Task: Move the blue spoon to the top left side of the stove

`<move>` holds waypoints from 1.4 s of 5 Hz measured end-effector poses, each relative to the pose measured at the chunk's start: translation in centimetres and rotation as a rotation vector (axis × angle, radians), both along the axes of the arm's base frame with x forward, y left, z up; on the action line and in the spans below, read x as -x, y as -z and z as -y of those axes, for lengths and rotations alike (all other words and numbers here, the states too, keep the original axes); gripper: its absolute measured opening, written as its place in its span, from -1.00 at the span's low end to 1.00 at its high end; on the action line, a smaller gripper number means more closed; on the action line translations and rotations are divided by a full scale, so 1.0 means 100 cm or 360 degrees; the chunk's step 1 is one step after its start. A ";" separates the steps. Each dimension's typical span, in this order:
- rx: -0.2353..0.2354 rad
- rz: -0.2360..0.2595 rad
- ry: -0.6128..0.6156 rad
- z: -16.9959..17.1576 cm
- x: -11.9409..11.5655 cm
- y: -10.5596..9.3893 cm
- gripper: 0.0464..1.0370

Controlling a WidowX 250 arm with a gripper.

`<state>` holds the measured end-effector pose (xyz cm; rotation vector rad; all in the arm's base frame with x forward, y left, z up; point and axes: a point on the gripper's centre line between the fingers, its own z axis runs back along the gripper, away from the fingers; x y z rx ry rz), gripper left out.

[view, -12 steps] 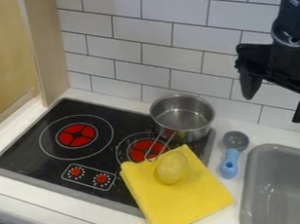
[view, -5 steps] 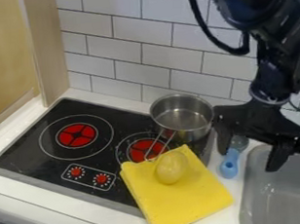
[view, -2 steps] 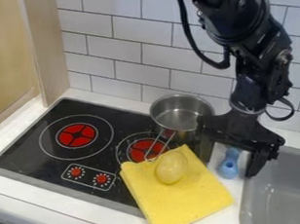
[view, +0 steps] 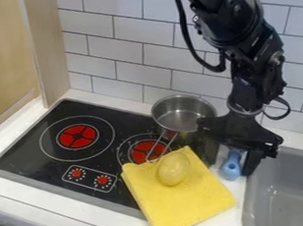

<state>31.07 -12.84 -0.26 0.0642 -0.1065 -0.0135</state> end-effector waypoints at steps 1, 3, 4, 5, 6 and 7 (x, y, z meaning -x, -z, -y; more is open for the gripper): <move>-0.0004 -0.0007 0.0027 0.000 0.001 0.000 -0.34; -0.0001 -0.0003 0.0027 0.000 0.000 0.000 -0.45; 0.0012 0.0020 0.0059 0.003 -0.001 -0.004 -0.45; 0.0057 0.0094 0.0097 0.011 -0.004 -0.027 -0.45; 0.0093 0.0223 0.0102 0.012 -0.009 -0.061 -0.45; 0.0093 0.0277 0.0064 0.000 -0.004 -0.084 -0.45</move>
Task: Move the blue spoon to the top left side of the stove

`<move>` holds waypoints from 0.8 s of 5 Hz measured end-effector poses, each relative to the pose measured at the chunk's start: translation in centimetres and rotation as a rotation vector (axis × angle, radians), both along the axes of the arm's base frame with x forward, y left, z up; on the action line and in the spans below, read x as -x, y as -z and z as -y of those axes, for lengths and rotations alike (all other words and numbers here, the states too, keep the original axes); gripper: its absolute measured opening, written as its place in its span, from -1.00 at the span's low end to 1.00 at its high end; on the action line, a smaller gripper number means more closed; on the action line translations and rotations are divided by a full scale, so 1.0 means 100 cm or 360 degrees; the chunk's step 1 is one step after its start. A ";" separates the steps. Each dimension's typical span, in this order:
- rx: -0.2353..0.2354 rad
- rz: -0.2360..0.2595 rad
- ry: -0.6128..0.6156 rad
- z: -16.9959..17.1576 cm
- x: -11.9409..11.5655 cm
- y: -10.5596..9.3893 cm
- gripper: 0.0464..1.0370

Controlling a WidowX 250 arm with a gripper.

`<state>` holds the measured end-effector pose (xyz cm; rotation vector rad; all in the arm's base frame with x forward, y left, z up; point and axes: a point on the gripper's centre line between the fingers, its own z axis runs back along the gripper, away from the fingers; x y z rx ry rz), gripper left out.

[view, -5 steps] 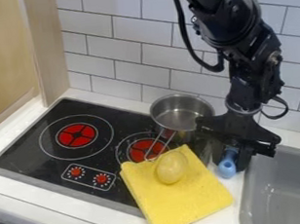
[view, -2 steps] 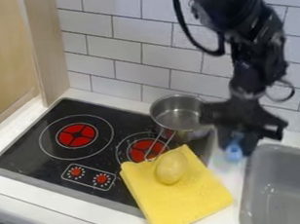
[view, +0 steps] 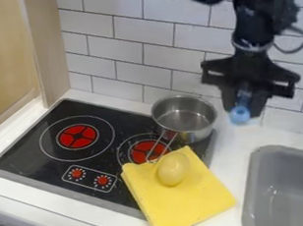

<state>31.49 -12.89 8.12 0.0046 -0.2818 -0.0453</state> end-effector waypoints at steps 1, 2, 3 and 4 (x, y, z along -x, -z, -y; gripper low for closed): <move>-0.0027 0.0044 -0.0081 -0.031 0.004 -0.018 -0.45; -0.0069 0.0059 -0.0235 -0.076 0.005 -0.024 -0.45; -0.0078 0.0041 -0.0336 -0.108 0.006 -0.024 -0.45; -0.0074 -0.0024 -0.0381 -0.143 0.013 -0.017 -0.45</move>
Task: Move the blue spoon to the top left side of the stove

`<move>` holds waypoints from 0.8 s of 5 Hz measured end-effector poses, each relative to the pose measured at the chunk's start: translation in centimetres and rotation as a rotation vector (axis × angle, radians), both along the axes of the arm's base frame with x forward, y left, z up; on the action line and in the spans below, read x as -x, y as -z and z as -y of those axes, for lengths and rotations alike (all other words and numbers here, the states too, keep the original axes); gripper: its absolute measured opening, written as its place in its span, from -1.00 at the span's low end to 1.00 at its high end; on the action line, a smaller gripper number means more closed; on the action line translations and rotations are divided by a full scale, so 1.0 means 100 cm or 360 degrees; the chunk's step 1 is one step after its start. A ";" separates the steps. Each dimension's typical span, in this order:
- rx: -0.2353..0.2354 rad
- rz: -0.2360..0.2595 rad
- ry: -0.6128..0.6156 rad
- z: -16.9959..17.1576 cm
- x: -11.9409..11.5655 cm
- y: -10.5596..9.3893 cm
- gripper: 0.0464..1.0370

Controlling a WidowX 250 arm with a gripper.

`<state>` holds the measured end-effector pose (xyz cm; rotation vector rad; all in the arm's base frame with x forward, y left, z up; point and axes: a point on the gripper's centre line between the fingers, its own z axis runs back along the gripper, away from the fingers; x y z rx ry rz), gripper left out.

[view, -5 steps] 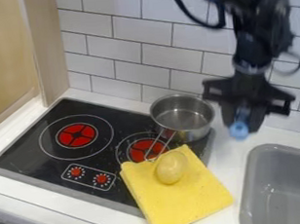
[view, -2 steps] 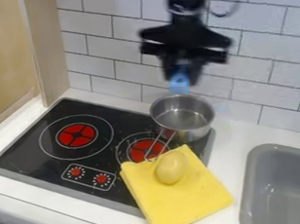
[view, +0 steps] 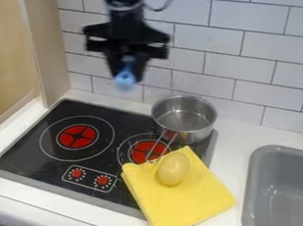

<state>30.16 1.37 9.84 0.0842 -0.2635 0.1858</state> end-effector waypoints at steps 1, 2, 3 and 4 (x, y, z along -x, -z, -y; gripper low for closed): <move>-0.0013 -0.0045 -0.0017 -0.025 0.011 0.006 -0.45; 0.0001 -0.0070 -0.0094 -0.050 0.021 0.012 -0.45; -0.0008 -0.0065 -0.0107 -0.064 0.023 0.014 -0.45; 0.0017 -0.0094 -0.0154 -0.079 0.023 0.030 -0.45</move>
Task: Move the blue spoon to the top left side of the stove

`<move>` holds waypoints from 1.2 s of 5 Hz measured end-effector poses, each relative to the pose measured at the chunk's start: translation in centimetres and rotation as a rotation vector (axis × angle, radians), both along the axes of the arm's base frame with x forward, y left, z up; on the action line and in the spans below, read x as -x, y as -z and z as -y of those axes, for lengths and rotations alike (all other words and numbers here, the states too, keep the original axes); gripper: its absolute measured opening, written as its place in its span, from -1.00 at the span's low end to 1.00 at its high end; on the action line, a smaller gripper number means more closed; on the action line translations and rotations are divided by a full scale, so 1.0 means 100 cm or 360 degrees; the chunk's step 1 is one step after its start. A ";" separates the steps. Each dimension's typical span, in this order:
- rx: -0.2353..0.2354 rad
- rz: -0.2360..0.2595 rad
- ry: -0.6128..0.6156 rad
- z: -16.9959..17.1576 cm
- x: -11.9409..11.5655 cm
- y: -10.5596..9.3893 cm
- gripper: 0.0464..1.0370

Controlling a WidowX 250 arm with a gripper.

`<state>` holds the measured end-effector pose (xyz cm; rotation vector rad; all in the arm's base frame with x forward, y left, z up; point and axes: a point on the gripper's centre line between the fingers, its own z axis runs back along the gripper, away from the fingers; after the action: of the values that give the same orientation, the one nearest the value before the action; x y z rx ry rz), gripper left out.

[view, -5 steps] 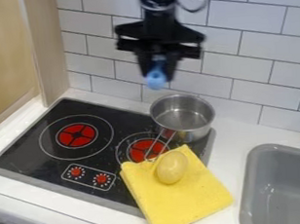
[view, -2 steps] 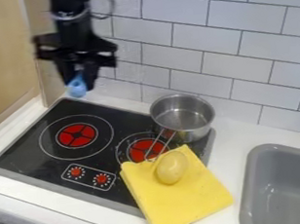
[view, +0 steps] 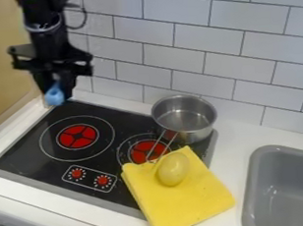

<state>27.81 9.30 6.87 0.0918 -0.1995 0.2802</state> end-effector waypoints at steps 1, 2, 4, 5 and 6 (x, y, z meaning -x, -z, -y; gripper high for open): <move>0.0026 -0.0048 -0.0006 -0.006 0.000 0.019 -0.45; 0.0041 -0.0096 -0.0036 -0.016 0.003 0.034 -0.45; 0.0073 -0.0140 -0.0052 -0.033 -0.010 0.054 -0.45; 0.0080 -0.0134 -0.0050 -0.039 -0.024 0.059 -0.31; 0.0079 -0.0139 -0.0081 -0.040 -0.027 0.057 0.31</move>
<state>30.49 13.33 1.14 0.0597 -0.1037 0.3309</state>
